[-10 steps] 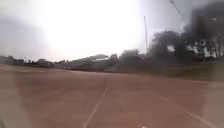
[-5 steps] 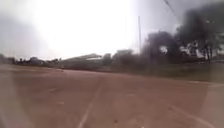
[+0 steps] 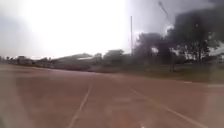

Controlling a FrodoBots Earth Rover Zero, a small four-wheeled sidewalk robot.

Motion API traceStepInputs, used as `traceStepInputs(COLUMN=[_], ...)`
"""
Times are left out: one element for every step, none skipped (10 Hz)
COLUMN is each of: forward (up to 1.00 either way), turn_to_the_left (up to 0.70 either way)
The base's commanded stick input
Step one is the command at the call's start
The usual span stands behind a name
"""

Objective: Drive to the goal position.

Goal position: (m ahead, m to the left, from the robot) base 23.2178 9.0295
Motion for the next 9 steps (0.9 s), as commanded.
traceStepInputs(forward=[0.70, 0.70, 0.70, 0.70, 0.70, 0.70, 0.70, 0.70, 0.70], turn_to_the_left=[0.00, 0.00, 0.00, 0.00, 0.00, 0.00, 0.00, 0.00, 0.00])
